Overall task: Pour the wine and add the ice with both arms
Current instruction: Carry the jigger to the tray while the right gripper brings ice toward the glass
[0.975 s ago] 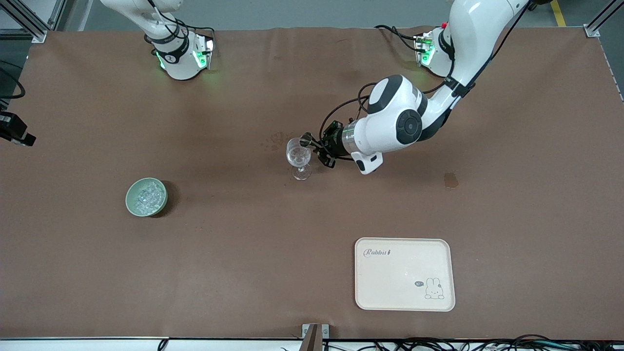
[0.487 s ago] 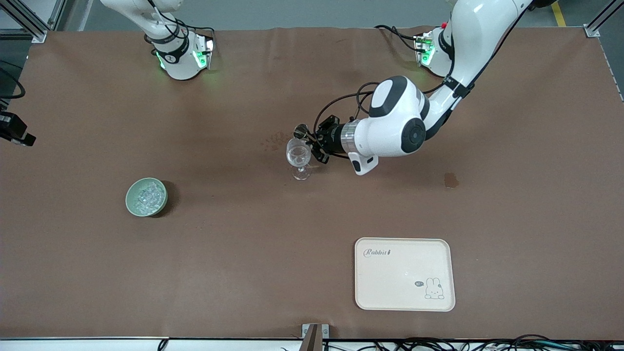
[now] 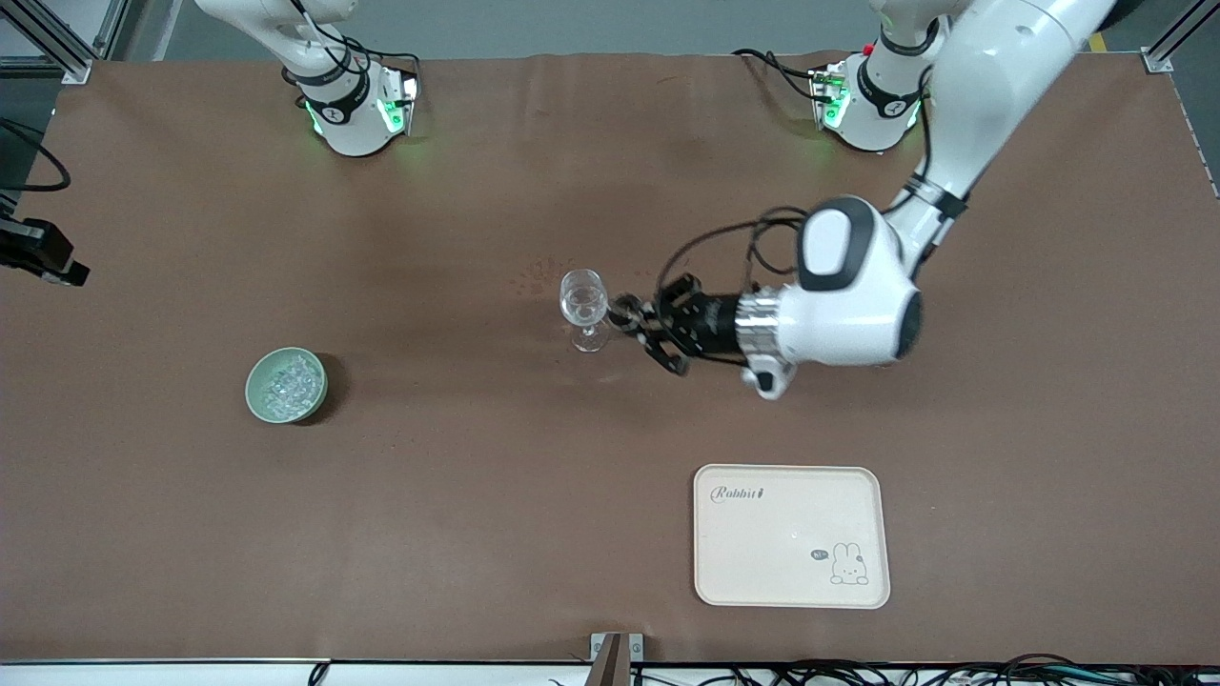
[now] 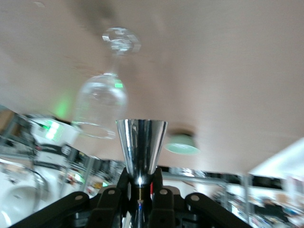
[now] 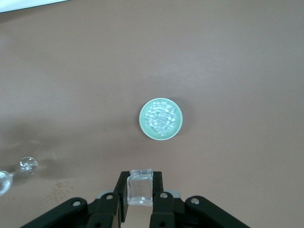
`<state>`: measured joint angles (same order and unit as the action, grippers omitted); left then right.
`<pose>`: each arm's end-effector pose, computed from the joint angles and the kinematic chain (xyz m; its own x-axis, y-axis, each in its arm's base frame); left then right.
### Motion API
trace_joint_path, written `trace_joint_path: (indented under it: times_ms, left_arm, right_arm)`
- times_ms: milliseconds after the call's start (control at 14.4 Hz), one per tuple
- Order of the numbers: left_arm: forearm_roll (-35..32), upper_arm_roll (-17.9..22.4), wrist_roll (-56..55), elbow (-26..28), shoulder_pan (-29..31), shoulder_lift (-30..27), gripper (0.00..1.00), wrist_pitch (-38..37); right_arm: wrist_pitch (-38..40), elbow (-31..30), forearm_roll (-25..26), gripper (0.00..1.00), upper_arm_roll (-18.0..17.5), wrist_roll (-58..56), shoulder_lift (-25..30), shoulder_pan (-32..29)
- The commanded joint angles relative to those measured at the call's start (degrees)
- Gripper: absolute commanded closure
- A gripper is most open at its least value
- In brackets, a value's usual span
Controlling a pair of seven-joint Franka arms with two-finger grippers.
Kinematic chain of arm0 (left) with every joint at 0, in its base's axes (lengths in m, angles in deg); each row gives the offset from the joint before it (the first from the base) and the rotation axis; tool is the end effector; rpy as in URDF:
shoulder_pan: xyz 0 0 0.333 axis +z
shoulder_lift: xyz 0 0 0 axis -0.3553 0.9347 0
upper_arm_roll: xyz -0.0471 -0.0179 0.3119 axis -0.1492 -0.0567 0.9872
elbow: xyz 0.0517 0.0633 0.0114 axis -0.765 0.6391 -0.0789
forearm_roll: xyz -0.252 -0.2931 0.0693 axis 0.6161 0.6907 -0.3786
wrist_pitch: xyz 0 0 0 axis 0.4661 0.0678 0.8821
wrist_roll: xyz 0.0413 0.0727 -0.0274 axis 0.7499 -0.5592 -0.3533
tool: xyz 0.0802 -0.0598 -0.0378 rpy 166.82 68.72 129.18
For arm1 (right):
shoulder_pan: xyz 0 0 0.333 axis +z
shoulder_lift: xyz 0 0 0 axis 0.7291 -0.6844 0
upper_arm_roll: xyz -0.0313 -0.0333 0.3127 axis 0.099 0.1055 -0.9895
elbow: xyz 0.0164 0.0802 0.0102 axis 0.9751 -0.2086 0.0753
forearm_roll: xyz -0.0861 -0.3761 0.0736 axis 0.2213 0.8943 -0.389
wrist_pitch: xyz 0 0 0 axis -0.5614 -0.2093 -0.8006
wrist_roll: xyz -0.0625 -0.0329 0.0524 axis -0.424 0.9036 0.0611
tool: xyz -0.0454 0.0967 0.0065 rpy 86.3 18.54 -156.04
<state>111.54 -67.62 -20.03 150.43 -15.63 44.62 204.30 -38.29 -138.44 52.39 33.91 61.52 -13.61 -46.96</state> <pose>0.6201 -0.3341 0.3658 -0.0228 0.5569 -0.8303 0.9850 -0.1296 -0.1140 0.5734 -0.0188 0.6580 0.9886 -0.1500 0.0086 -0.1493 -0.9873 -0.0539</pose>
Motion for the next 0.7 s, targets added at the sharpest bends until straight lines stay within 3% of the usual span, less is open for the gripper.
trace_joint_path:
  times_ms: [0,209,278,627]
  left_arm:
    - [2.0,-0.9,2.5,-8.6,3.7,6.6,1.0,-1.3]
    - [10.8,-0.9,5.2,-15.8,11.6,9.5,1.0,-1.3]
    - [13.0,-1.0,6.6,-16.7,11.4,9.3,1.0,-1.3]
    - [11.2,0.0,9.5,-16.8,11.2,9.2,1.0,-1.0]
  right_arm:
    - [0.5,0.2,-0.4,0.99,0.0,6.8,0.2,4.4]
    - [0.4,0.4,-0.4,0.99,0.0,15.3,0.2,10.2]
    - [0.1,0.4,-0.3,0.99,0.0,19.5,0.1,12.9]
    - [-3.0,0.5,-0.1,0.99,0.1,34.7,-0.5,25.2]
